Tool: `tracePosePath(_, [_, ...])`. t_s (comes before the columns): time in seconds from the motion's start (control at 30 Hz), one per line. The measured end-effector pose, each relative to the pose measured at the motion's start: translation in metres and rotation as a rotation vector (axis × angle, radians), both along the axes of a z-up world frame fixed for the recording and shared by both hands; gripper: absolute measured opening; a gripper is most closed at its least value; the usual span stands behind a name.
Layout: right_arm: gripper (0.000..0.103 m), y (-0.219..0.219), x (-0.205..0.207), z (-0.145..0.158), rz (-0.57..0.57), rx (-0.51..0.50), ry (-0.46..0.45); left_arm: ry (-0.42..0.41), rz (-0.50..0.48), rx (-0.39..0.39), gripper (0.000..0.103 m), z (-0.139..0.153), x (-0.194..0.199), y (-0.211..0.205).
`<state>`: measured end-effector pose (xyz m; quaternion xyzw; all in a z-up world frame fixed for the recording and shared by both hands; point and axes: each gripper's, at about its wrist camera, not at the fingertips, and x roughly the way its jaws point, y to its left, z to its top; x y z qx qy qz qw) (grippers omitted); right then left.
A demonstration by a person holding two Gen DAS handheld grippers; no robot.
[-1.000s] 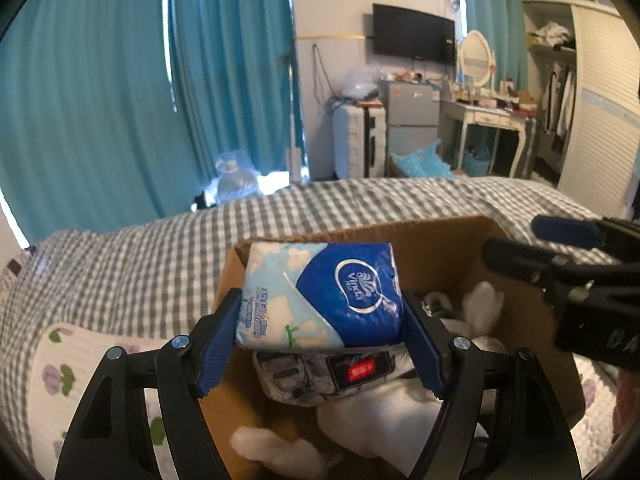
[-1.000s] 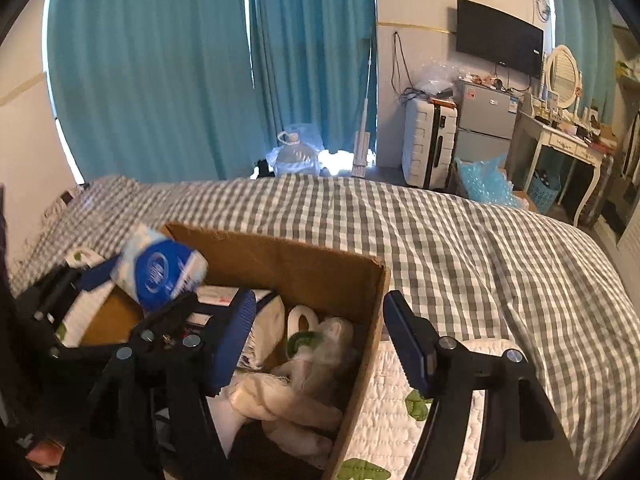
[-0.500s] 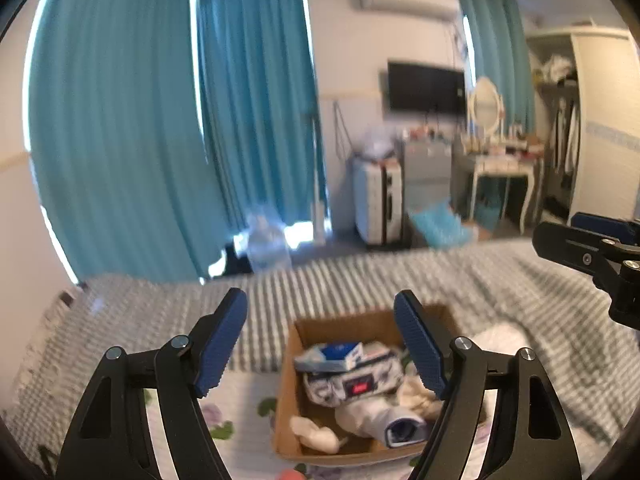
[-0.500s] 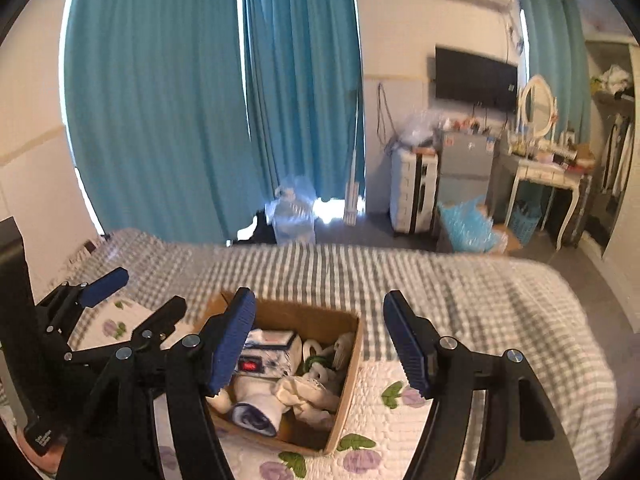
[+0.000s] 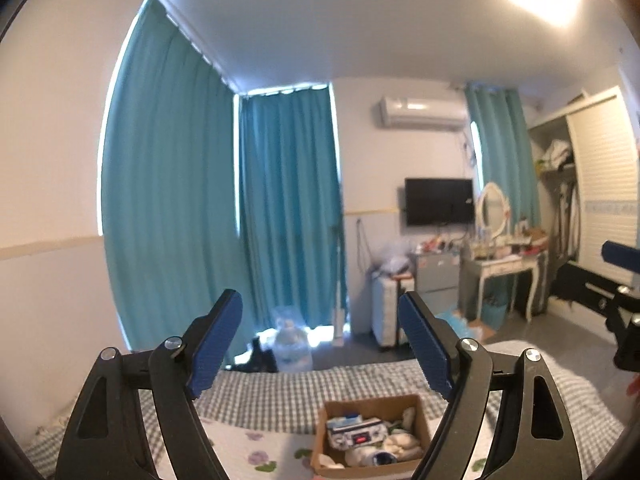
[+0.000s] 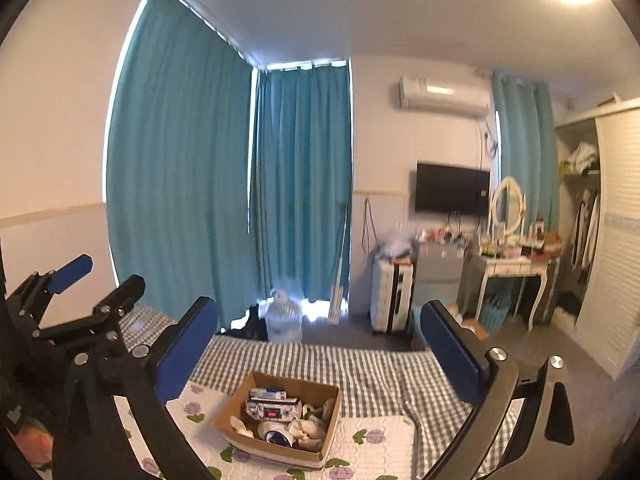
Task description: Organize soft objects
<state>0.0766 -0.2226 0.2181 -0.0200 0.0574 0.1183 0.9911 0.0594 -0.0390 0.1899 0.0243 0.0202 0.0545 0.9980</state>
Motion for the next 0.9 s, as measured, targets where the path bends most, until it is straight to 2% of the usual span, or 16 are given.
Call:
tracePosePath(0.17, [0.103, -0.003, -0.033, -0.015, -0.003, 0.013, -0.029, -0.021, 0.000, -0.004, 0.082, -0.010, -0.019, 0.010])
tracePosePath(0.4, [0.103, -0.003, -0.046, -0.078, -0.001, 0.066, -0.021, 0.024, 0.025, -0.013, 0.082, -0.052, -0.022, 0.018])
tracePosePath(0.7, [0.103, 0.014, 0.005, -0.147, -0.025, 0.066, -0.004, 0.090, 0.038, -0.043, 0.082, -0.123, 0.006, 0.025])
tracePosePath(0.9, [0.103, 0.024, 0.056, -0.193, -0.057, 0.051, 0.061, 0.128, 0.075, -0.009, 0.082, -0.168, 0.041, 0.026])
